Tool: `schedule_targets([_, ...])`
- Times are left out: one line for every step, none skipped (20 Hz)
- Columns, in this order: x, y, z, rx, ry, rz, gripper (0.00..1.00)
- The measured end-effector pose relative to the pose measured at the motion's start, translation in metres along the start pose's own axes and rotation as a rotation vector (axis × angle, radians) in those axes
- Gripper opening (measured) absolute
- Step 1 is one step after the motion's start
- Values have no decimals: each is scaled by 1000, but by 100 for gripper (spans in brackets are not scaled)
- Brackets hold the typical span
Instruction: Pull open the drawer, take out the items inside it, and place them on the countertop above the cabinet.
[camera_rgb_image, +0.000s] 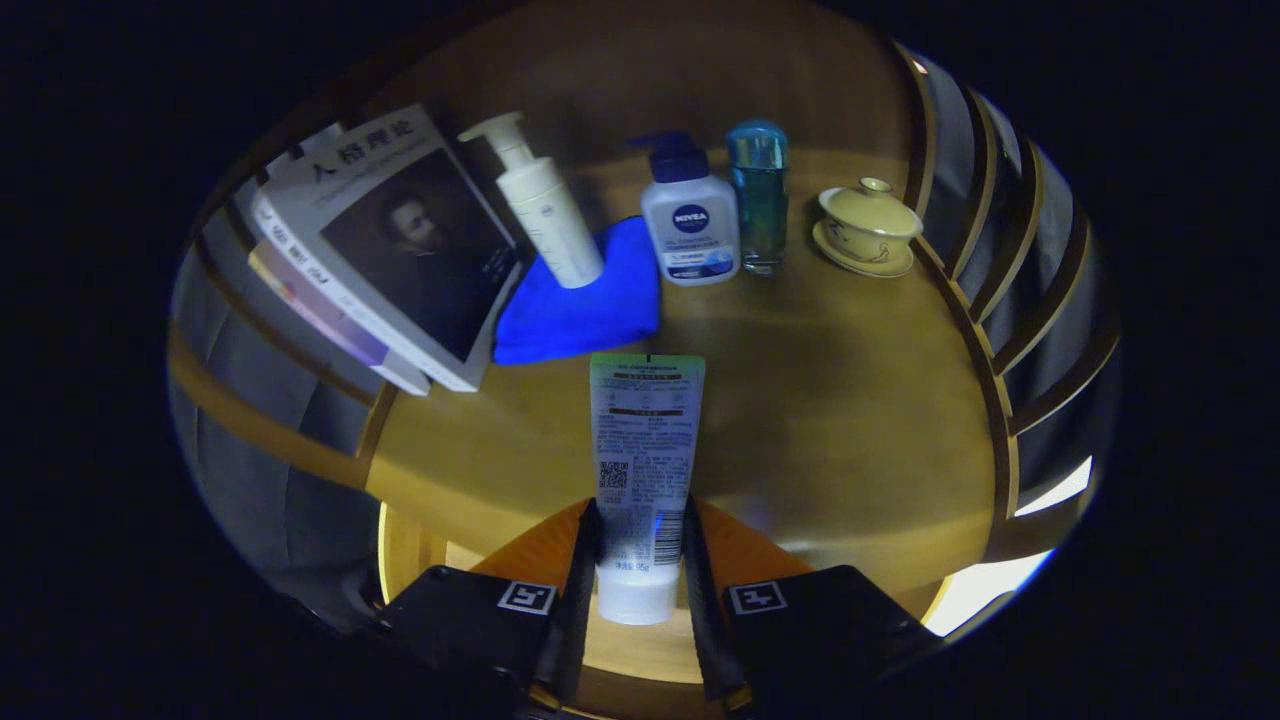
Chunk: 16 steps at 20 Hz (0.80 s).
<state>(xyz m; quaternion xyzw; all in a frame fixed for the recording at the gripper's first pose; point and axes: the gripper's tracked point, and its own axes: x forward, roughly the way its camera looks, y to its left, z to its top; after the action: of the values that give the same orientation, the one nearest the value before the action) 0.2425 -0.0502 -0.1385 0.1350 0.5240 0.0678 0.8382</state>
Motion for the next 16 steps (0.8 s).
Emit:
schedule_targets([5,0,0,30,11,1,48])
schedule_targets([10,1,1,57,22,8,48])
schedule_targets([14,2,3,75,25,14,48])
schedule_targets([18,3,4,82,29,12,48])
schedule_targets([18,5,6,91,19,14,48])
schedule_targets([22,7,6,103,19,16,48])
schedule_targets([21,8,6,113,20,17,50])
schedule_targets([19,11,8,116,13,23,52])
schedule_targets([19,15,9,118,2,39,53])
schedule_targets([14,18,11,118,-7,53,56])
schedule_targets([14,24,10,119,-16,78,56])
schedule_targets([12,26,11,122,-29,87,64])
schedule_targets([5,27,12,121,-53,87,72])
schedule_targets([-1,28,13,114,-81,86,80])
schedule_targets([-5,27,13,97,-113,74,89])
schedule_targets([-16,26,13,75,-151,58,99])
